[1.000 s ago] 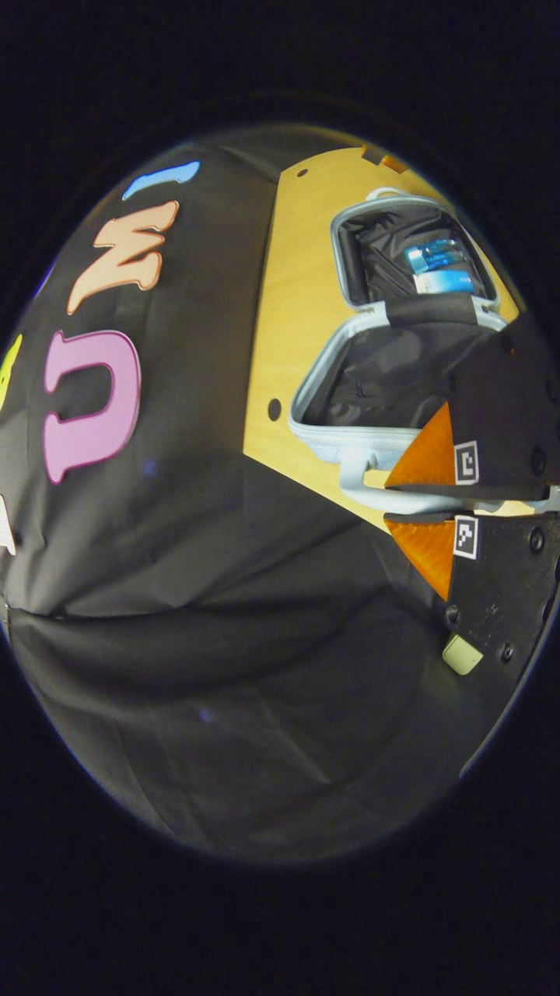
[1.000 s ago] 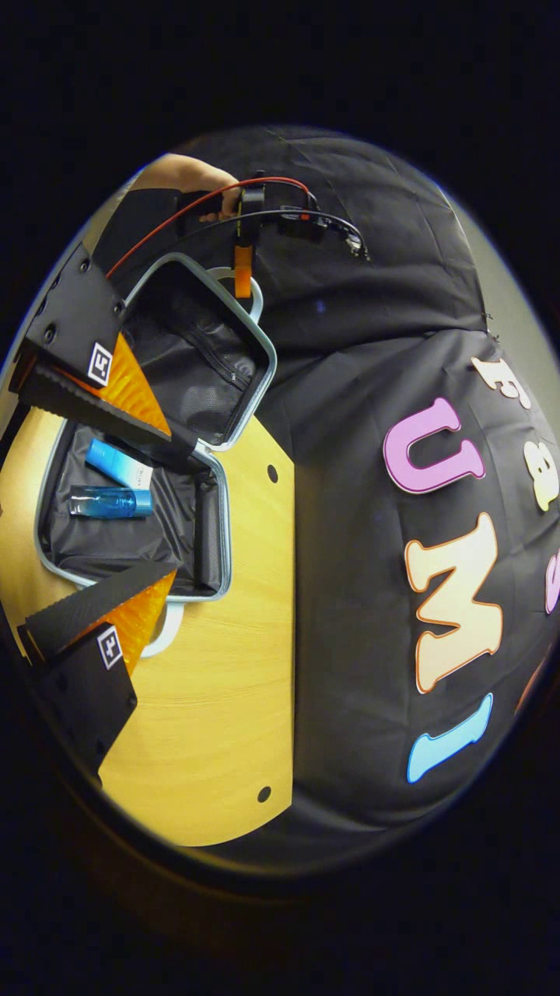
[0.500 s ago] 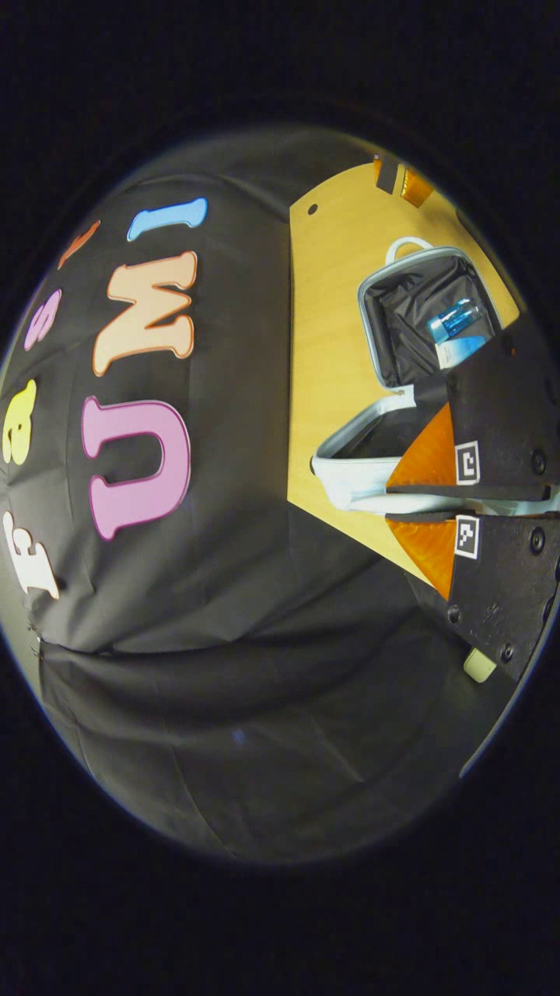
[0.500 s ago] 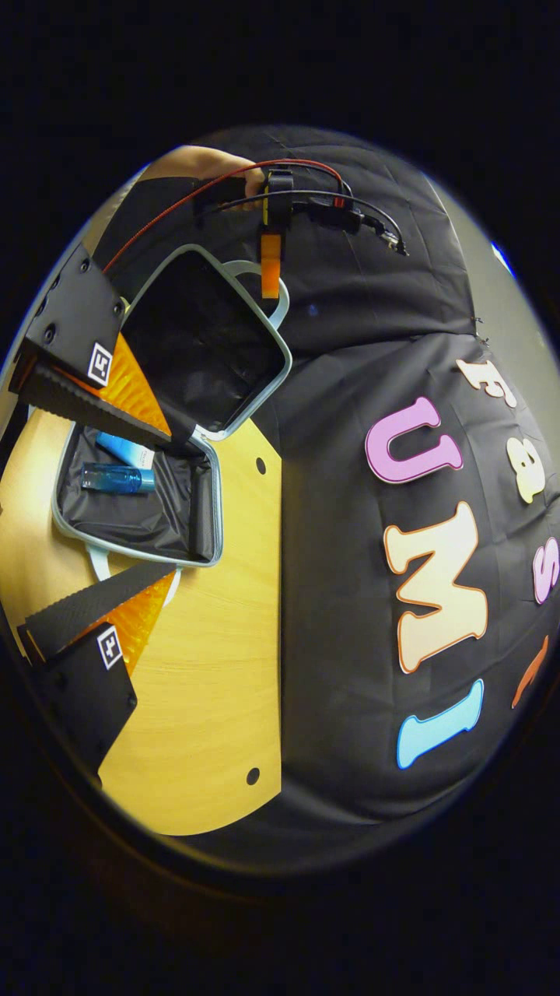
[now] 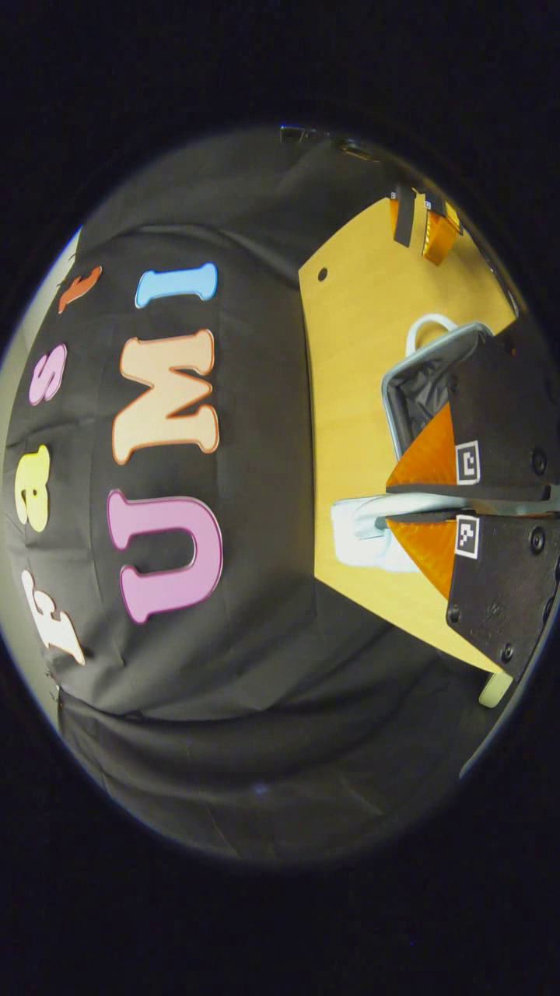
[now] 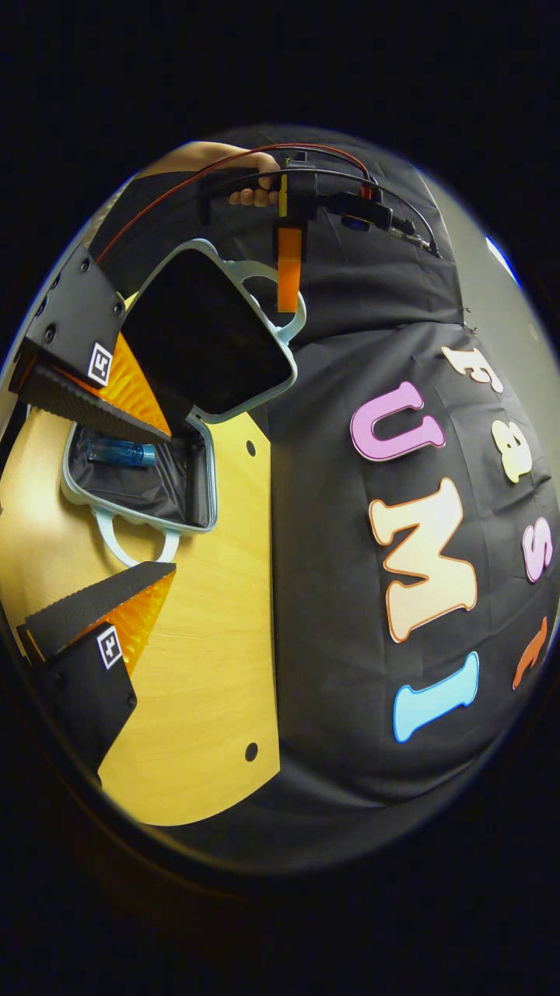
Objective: First open the suitcase, pack the skin care products into it, and then close the suitcase.
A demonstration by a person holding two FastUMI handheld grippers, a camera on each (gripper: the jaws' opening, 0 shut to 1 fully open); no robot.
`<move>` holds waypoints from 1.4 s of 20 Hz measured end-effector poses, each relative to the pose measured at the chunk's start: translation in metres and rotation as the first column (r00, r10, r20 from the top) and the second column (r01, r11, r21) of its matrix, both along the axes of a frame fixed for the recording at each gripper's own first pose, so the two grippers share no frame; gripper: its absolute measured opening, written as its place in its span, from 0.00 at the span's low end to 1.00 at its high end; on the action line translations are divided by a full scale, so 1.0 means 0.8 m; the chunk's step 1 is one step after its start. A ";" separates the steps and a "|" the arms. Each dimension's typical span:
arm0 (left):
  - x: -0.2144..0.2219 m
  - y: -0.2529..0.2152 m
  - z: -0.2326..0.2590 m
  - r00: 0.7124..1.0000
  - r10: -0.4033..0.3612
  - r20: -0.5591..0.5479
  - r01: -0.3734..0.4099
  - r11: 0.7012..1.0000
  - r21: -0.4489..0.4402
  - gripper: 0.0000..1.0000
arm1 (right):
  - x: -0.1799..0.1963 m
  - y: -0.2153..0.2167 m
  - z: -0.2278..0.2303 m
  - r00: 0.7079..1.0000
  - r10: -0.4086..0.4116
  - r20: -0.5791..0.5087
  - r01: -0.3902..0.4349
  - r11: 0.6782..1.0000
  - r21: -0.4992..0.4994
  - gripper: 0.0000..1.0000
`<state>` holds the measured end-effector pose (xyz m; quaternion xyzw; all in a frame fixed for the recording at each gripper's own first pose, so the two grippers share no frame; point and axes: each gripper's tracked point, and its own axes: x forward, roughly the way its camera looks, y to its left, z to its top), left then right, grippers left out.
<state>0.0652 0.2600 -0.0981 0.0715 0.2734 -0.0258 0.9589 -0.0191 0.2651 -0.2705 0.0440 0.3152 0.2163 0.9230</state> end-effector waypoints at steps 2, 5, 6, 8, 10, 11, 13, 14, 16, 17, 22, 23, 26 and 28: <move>0.005 -0.030 -0.006 0.999 -0.033 -0.007 0.033 0.999 -0.022 0.00 | 0.002 -0.014 0.004 1.000 -0.017 0.000 0.017 1.000 0.003 0.95; 0.011 -0.075 -0.015 0.997 -0.075 -0.017 0.074 0.995 -0.073 0.00 | 0.006 -0.039 0.011 0.999 -0.042 0.015 0.042 0.999 -0.007 0.95; 0.013 -0.091 -0.020 0.996 -0.092 -0.021 0.089 0.991 -0.096 0.00 | 0.006 -0.048 0.013 0.999 -0.051 0.019 0.051 0.999 -0.010 0.95; 0.014 -0.125 -0.031 0.991 -0.131 -0.036 0.125 0.982 -0.142 0.00 | 0.004 -0.062 0.014 0.998 -0.068 0.020 0.068 0.998 -0.016 0.95; 0.014 -0.154 -0.044 0.985 -0.161 -0.060 0.149 0.974 -0.169 0.00 | 0.001 -0.079 0.014 0.997 -0.081 0.018 0.082 0.996 -0.026 0.95; 0.013 -0.166 -0.053 0.983 -0.171 -0.073 0.157 0.973 -0.171 0.00 | -0.001 -0.087 0.015 0.996 -0.087 0.021 0.088 0.996 -0.032 0.95; 0.013 -0.188 -0.069 0.977 -0.191 -0.094 0.173 0.970 -0.172 0.00 | -0.004 -0.104 0.019 0.995 -0.100 0.027 0.101 0.994 -0.042 0.95; 0.013 -0.199 -0.078 0.974 -0.201 -0.107 0.181 0.968 -0.177 0.00 | -0.004 -0.112 0.020 0.994 -0.109 0.029 0.110 0.993 -0.045 0.95; 0.010 -0.220 -0.100 0.967 -0.214 -0.141 0.186 0.964 -0.191 0.00 | -0.006 -0.131 0.023 0.991 -0.131 0.034 0.133 0.990 -0.050 0.95; 0.009 -0.226 -0.108 0.963 -0.221 -0.154 0.189 0.963 -0.194 0.00 | -0.006 -0.140 0.023 0.989 -0.143 0.033 0.145 0.988 -0.052 0.95; 0.003 -0.261 -0.166 0.941 -0.245 -0.231 0.204 0.961 -0.187 0.00 | -0.014 -0.180 0.025 0.981 -0.192 0.035 0.194 0.978 -0.076 0.95; 0.001 -0.267 -0.178 0.938 -0.243 -0.247 0.200 0.962 -0.187 0.00 | -0.015 -0.188 0.024 0.979 -0.201 0.032 0.203 0.976 -0.079 0.95; -0.009 -0.284 -0.215 0.925 -0.238 -0.296 0.185 0.963 -0.198 0.00 | -0.020 -0.206 0.023 0.974 -0.226 0.028 0.227 0.969 -0.094 0.95; -0.010 -0.291 -0.239 0.915 -0.237 -0.326 0.179 0.964 -0.197 0.03 | -0.023 -0.219 0.023 0.971 -0.238 0.030 0.239 0.965 -0.105 0.95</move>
